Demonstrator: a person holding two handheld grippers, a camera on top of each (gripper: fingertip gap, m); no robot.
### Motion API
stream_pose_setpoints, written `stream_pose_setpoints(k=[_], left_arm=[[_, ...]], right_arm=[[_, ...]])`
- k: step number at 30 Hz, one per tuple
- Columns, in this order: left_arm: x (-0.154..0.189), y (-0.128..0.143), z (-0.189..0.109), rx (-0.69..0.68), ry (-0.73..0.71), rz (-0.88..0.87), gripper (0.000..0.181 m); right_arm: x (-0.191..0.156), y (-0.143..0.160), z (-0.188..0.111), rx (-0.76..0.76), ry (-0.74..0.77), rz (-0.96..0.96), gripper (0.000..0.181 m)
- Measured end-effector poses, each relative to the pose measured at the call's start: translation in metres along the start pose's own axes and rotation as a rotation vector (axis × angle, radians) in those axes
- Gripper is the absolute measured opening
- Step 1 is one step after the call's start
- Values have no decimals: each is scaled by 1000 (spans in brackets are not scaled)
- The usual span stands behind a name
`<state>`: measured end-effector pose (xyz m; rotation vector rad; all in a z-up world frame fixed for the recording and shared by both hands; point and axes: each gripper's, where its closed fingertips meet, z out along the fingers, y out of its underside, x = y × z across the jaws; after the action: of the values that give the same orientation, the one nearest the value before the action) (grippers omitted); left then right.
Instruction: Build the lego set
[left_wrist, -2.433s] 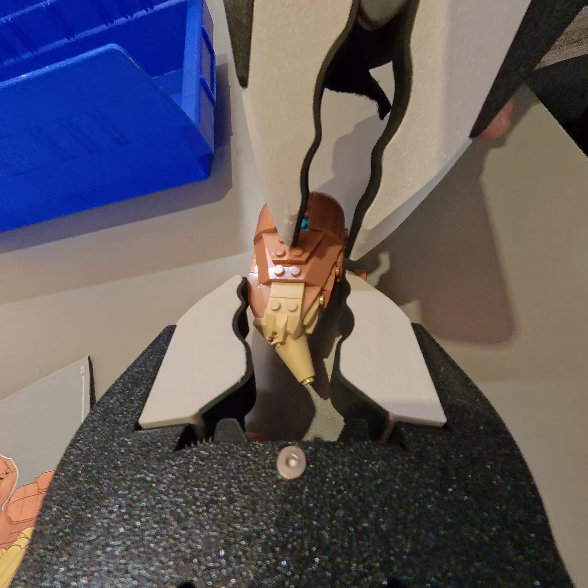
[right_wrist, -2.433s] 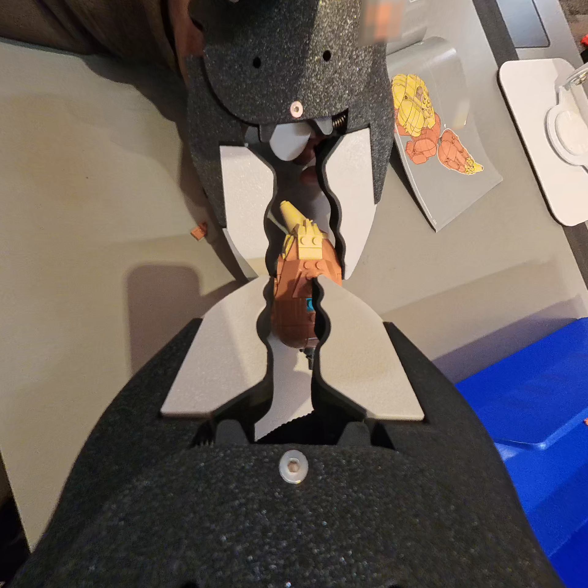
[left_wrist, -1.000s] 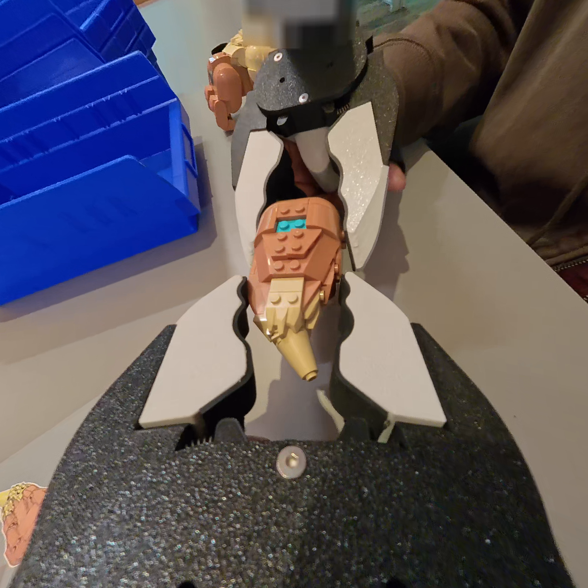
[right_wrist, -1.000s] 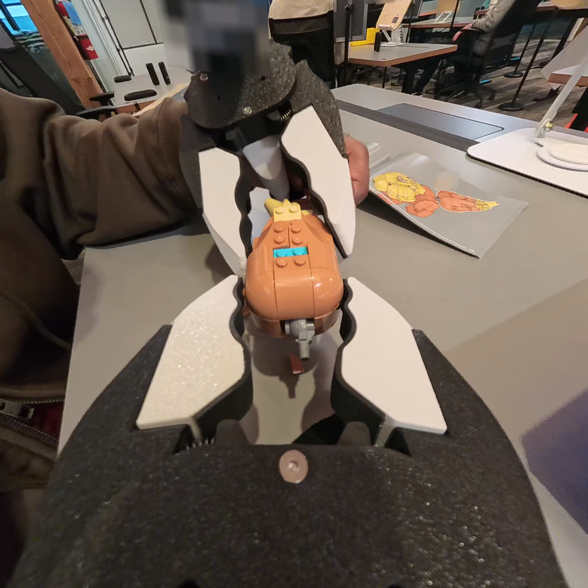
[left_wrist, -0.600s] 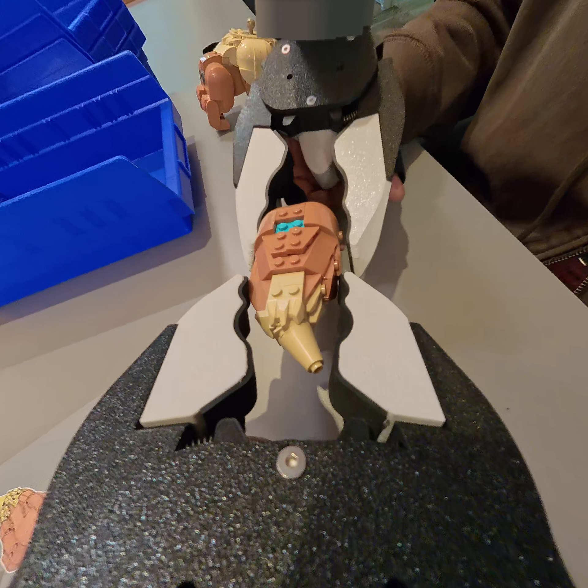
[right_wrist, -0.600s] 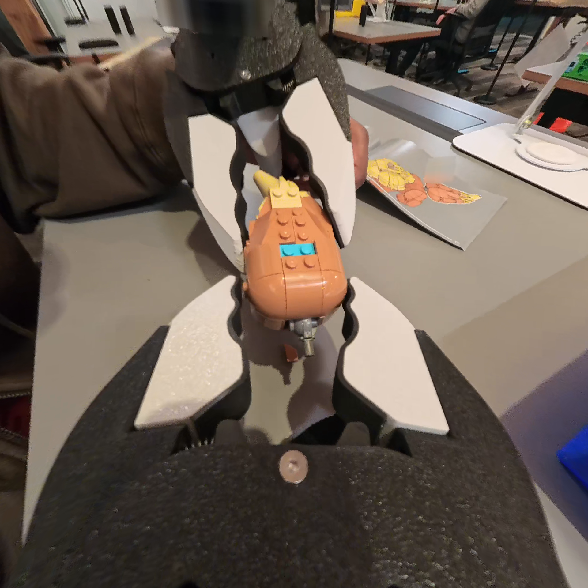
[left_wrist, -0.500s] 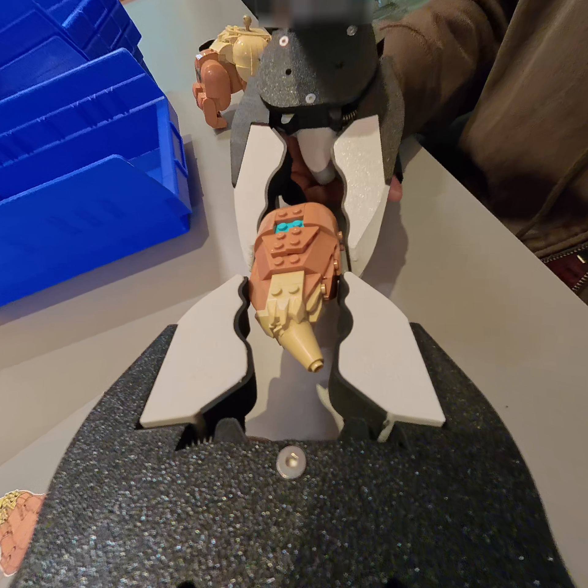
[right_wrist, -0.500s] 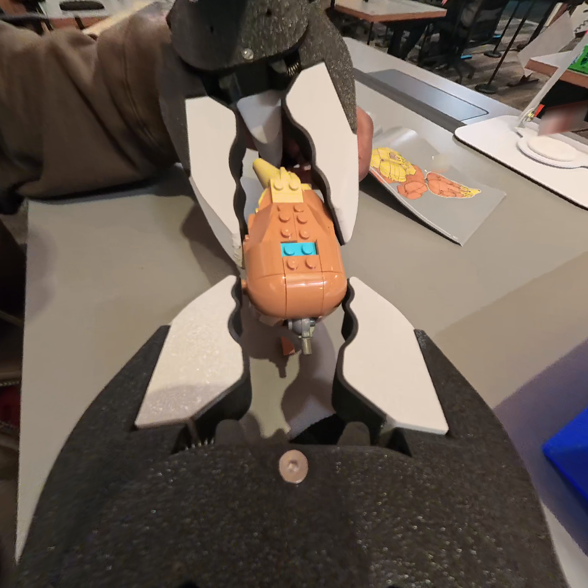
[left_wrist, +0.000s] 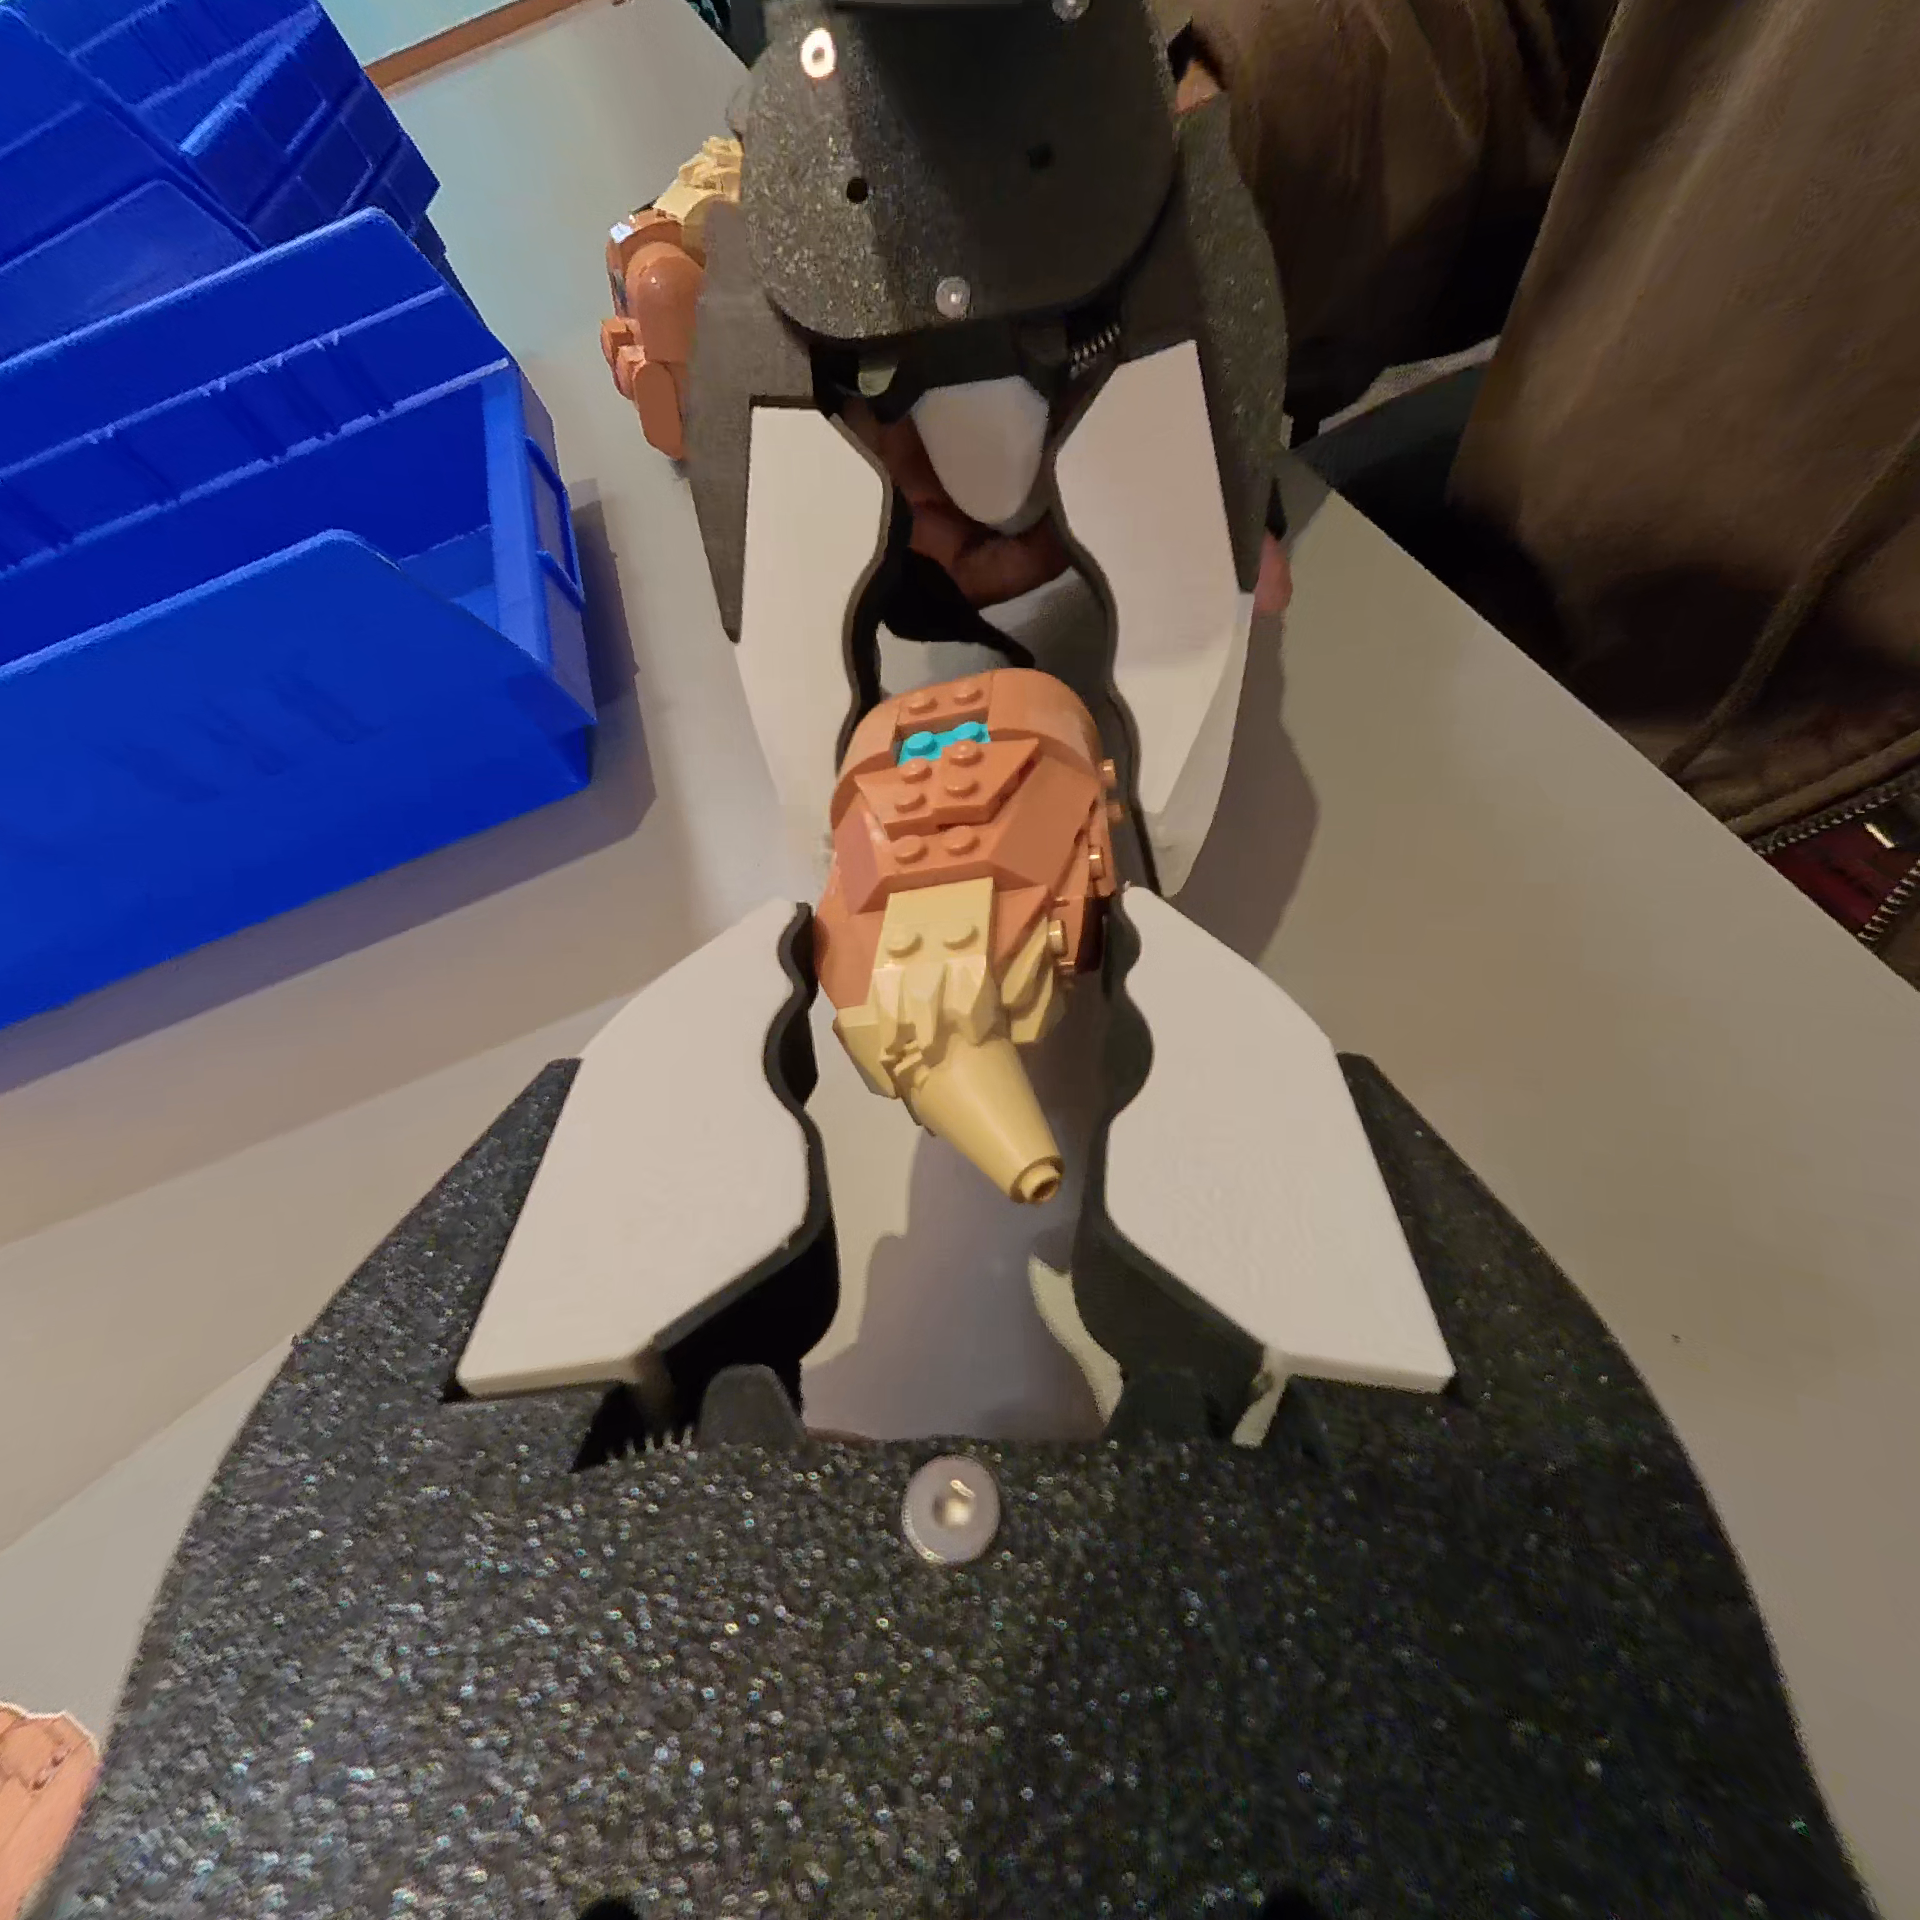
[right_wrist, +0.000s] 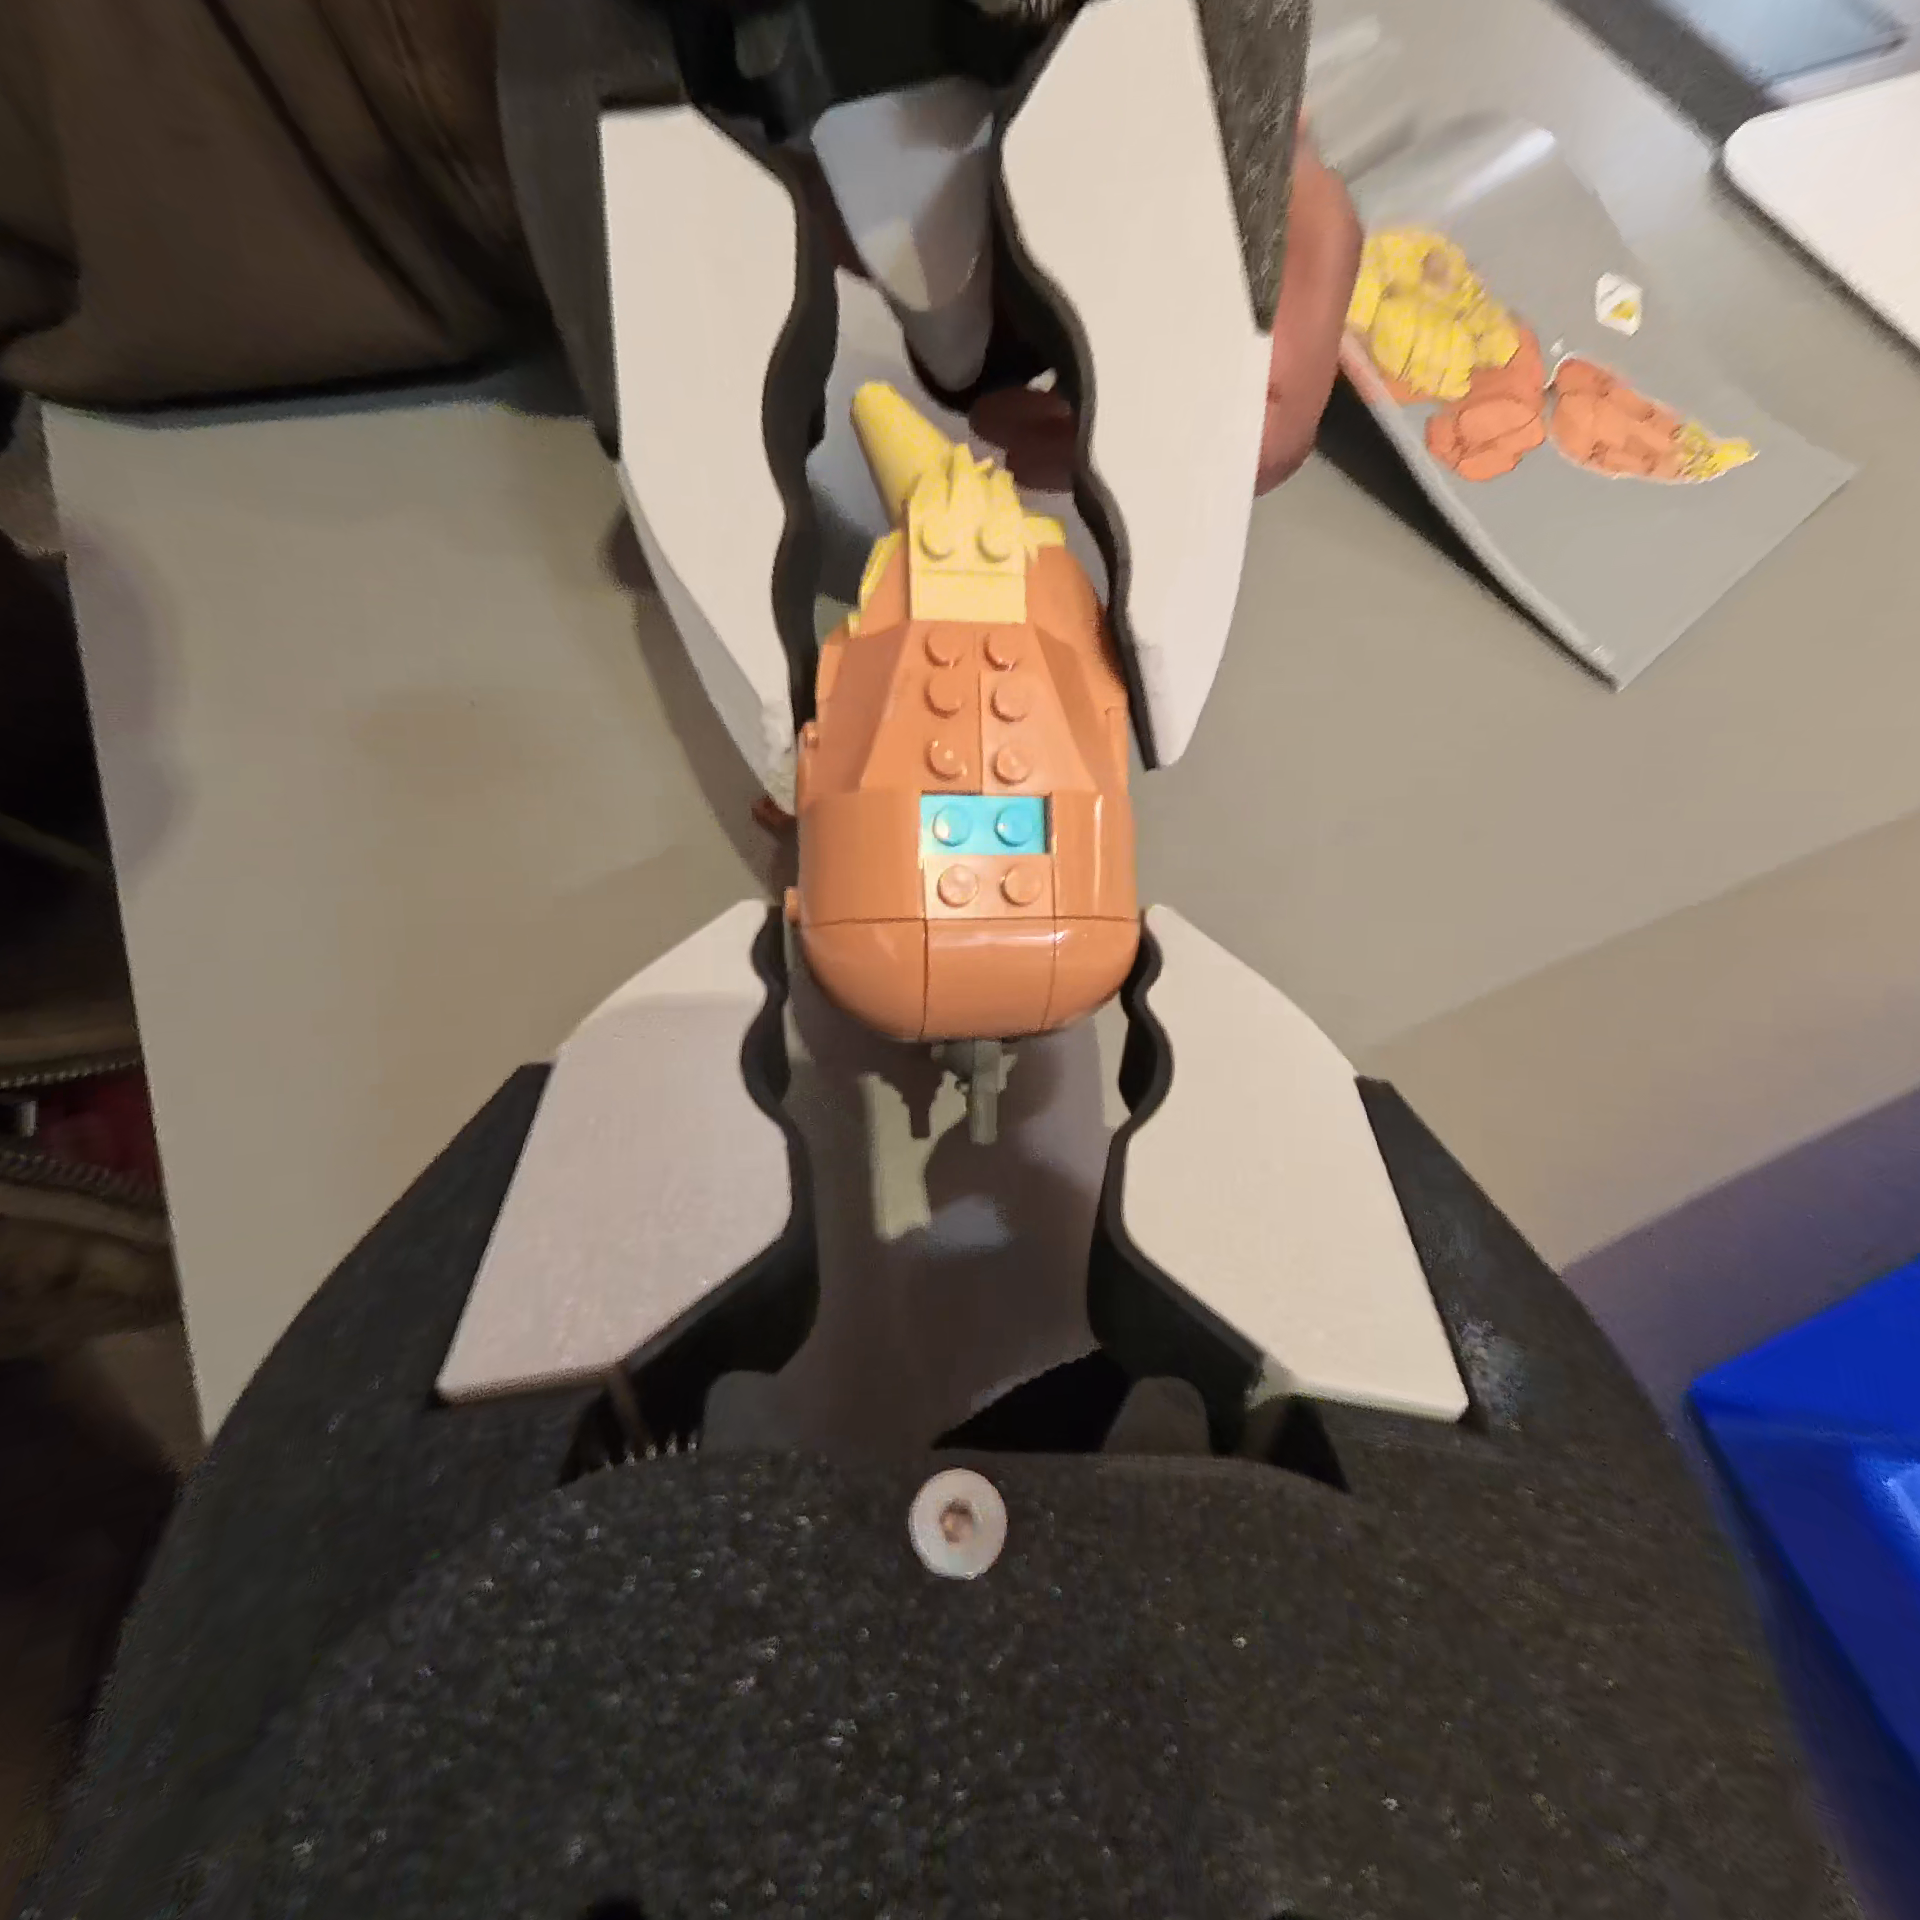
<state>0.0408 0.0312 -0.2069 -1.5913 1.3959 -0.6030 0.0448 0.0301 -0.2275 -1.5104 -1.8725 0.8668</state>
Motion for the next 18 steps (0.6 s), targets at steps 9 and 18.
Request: stream_pose_setpoints(k=[9,18], left_arm=[[6,-1,9,9,22,8,54],[8,-1,13,26,24,2,53]], right_arm=[[-9,13,1,-226,-108,-48,67],[-9,19,8,-276,-106,-46,68]])
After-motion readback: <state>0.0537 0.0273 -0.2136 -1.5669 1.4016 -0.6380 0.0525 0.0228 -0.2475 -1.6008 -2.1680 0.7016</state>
